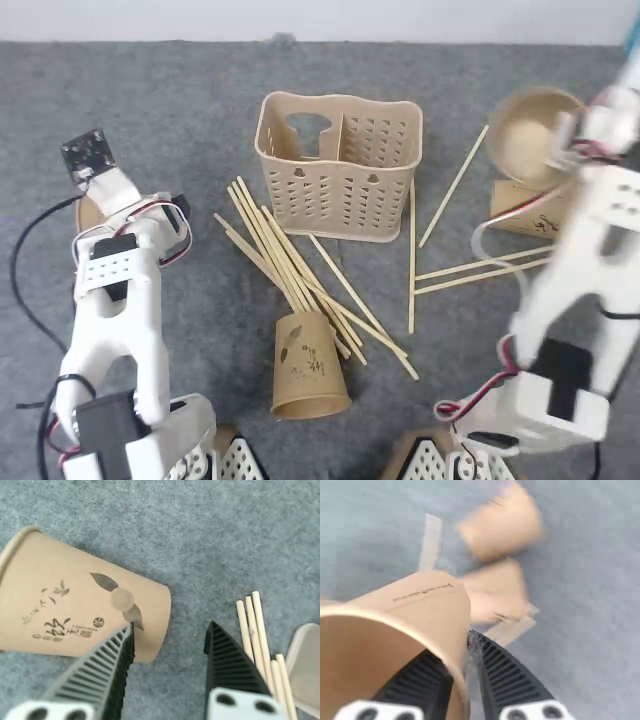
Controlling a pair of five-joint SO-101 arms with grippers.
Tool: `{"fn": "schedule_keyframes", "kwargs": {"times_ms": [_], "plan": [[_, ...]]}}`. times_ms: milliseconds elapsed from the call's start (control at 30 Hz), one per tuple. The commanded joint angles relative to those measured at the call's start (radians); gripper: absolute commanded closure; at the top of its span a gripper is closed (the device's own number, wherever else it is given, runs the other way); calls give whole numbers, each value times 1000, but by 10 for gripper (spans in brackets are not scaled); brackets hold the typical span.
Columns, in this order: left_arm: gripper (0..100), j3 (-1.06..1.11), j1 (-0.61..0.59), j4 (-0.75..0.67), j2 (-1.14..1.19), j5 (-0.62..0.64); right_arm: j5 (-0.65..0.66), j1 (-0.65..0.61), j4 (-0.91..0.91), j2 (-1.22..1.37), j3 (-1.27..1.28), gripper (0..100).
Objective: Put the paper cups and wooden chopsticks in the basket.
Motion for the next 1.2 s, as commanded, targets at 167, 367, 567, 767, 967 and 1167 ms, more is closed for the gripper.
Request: {"fn": "schedule_keyframes", "kwargs": {"times_ms": [167,367,567,767,967,1167], "plan": [[776,1,8,-20,0,-15,-121,-338,-38,-21,-249,991],[776,-1,8,-20,0,-15,-120,-453,-84,24,-252,991],[776,-1,8,-20,0,-17,-120,-427,-68,162,-252,991],[776,-2,8,-20,0,-17,-115,-414,5,245,-252,989],[776,-2,9,-20,0,-17,-112,-418,42,248,-256,867],[776,-2,9,-20,0,-17,-55,-418,48,214,-256,706]]}}
